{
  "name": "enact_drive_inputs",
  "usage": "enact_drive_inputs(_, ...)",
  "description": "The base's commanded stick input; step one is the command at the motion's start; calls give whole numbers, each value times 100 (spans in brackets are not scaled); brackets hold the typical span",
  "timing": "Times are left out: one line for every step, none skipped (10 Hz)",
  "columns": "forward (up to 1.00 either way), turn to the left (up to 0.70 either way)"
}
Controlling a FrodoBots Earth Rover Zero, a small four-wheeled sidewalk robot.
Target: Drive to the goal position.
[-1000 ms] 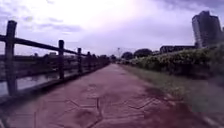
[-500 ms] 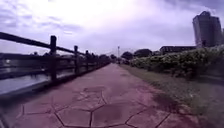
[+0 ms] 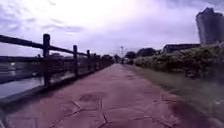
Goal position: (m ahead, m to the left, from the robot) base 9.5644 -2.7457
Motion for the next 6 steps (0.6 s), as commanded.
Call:
enact_drive_inputs(100,0)
enact_drive_inputs(100,0)
enact_drive_inputs(100,0)
enact_drive_inputs(100,0)
enact_drive_inputs(100,0)
enact_drive_inputs(100,0)
